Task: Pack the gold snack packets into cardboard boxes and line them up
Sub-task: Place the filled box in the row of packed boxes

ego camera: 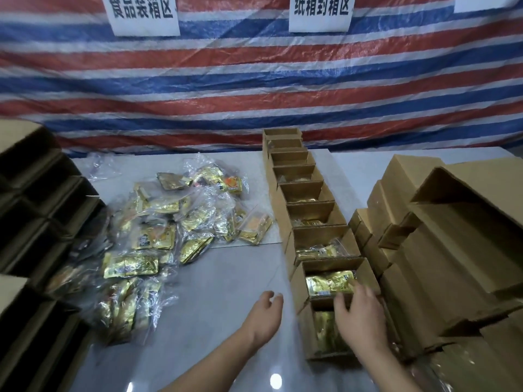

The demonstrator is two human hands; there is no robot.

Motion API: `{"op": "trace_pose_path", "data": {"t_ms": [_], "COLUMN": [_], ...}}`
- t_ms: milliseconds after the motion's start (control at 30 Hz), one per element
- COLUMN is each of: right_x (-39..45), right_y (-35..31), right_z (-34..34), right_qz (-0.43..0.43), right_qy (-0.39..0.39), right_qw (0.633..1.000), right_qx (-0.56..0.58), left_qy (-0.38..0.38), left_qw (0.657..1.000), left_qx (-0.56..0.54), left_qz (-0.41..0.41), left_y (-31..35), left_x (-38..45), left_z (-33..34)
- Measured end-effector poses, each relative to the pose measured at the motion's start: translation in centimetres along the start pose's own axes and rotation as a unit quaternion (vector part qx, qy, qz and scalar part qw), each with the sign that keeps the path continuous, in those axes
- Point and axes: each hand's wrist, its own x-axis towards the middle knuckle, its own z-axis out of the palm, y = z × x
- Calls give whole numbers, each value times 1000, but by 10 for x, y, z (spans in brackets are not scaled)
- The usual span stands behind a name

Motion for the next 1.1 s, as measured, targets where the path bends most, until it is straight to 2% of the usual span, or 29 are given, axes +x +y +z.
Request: {"op": "trace_pose_path", "data": {"t_ms": [167, 267, 467, 633, 700, 800, 900, 1000, 1100], "right_x": [-23, -42, -52, -55, -63, -79, -103, -133, -166], "right_y": [-92, -131, -179, -236, -267, -313, -355, -392, -422], "right_z": [22, 28, 27, 21, 15, 6, -3, -9, -12], "right_qz": [-69, -79, -113, -135, -156, -237, -300, -363, -404], "right_qy": [-90, -115, -153, -193, -209, -234, -261, -280, -320], "right_qw": [985, 979, 962, 943, 932, 908, 886, 848, 810], "right_qx": [131, 148, 197, 233, 253, 253, 239, 266, 280], "left_qy": [106, 152, 182, 213, 215, 214, 233, 281, 352], "left_qw": [994, 987, 971, 947, 931, 897, 884, 902, 893], "left_qx": [10, 19, 76, 129, 194, 312, 337, 256, 227], "left_qz": [25, 49, 133, 200, 222, 230, 225, 203, 163], "left_y": [-6, -5, 15, 73, 98, 120, 109, 69, 24], "left_x": [-28, -45, -76, -109, -127, -166, -220, -270, -308], "left_z": [-81, -119, -169, -218, -243, -289, -337, -372, -387]}}
